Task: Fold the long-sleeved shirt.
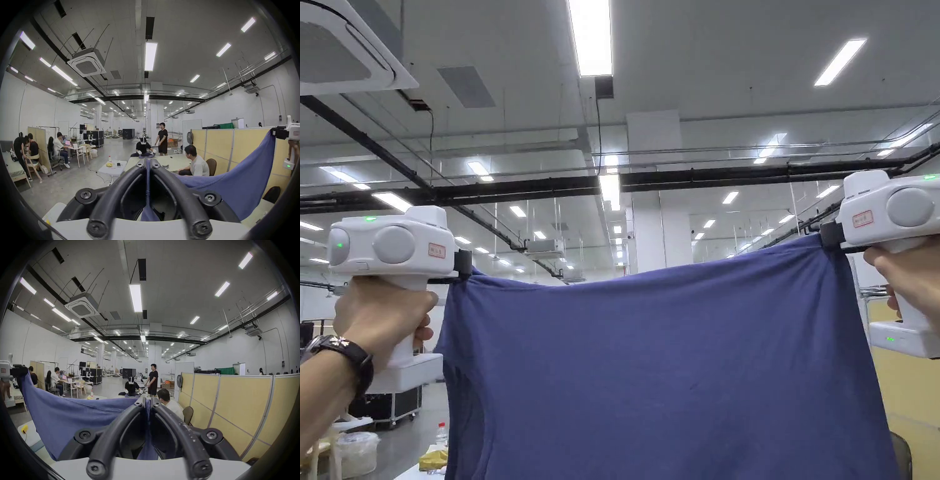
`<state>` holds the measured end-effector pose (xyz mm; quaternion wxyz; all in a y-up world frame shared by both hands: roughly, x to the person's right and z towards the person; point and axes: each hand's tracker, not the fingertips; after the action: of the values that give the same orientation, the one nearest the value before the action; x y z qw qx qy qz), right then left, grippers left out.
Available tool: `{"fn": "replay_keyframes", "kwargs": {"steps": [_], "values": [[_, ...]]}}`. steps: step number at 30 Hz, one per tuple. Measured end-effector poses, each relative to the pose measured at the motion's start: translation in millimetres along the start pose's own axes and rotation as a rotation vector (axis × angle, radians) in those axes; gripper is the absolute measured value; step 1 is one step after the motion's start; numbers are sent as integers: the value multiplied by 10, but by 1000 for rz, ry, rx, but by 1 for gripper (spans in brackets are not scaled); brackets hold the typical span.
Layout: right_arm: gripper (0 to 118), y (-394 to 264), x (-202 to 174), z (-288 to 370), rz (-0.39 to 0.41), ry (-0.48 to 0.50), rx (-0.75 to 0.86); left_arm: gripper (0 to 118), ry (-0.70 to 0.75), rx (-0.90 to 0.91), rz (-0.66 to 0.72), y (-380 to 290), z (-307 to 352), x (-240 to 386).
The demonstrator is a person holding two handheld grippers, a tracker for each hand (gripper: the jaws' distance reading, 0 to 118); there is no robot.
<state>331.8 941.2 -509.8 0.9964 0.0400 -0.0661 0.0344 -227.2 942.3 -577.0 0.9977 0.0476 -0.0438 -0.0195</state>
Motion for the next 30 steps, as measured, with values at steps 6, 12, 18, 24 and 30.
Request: {"fn": "replay_keyframes", "kwargs": {"steps": [6, 12, 18, 24, 30], "values": [[6, -85, -57, -687, 17, -3, -5, 1, 20, -8, 0, -132, -540, -17], [6, -335, -188, -1134, 20, -4, -2, 1, 40, -27, 21, -404, -1023, -26], [6, -802, -244, -1483, 7, 0, -37, 1, 44, -46, -3, -751, -1311, 34], [6, -1601, -262, -1746, -11, 18, -137, 1, 16, -102, -15, -1390, -1505, 73], [6, -2539, -226, -1738, -77, 51, -257, 1, -25, -211, 26, -2169, -1504, 66]]}}
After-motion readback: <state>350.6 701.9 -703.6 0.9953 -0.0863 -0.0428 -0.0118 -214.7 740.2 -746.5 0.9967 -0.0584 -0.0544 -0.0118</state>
